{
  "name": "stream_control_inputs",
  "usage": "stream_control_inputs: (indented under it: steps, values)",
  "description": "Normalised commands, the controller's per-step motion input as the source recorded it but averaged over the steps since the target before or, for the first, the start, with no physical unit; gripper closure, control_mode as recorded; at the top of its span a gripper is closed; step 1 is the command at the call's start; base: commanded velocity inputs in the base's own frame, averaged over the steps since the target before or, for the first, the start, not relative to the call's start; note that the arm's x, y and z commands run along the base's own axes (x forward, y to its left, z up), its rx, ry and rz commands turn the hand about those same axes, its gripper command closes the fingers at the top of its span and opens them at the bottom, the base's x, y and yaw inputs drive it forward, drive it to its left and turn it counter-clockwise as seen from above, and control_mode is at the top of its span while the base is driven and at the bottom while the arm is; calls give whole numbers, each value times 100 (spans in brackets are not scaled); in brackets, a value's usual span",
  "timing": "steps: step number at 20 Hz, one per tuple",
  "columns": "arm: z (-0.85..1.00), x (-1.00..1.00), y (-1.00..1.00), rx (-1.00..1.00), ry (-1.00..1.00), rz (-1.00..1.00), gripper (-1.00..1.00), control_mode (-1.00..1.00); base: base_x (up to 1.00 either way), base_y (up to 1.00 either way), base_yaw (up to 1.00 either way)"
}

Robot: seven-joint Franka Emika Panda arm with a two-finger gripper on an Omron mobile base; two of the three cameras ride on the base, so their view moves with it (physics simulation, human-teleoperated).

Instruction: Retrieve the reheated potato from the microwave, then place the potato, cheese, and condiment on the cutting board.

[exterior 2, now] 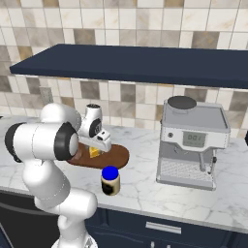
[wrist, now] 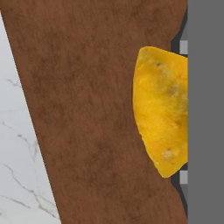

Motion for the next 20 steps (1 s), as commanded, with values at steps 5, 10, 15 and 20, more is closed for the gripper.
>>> stream_control_inputs:
  steps: [5,10,15,20]
  values:
    - [0,-1,-1,0,0,-1,-100,-100,0,0,0]
    - [0,-4,0,0,0,0,-100,-100,0,0,0]
    - [8,-11,0,0,0,0,-100,-100,0,0,0]
    - [21,-12,-1,0,0,-2,-100,-100,0,0,0]
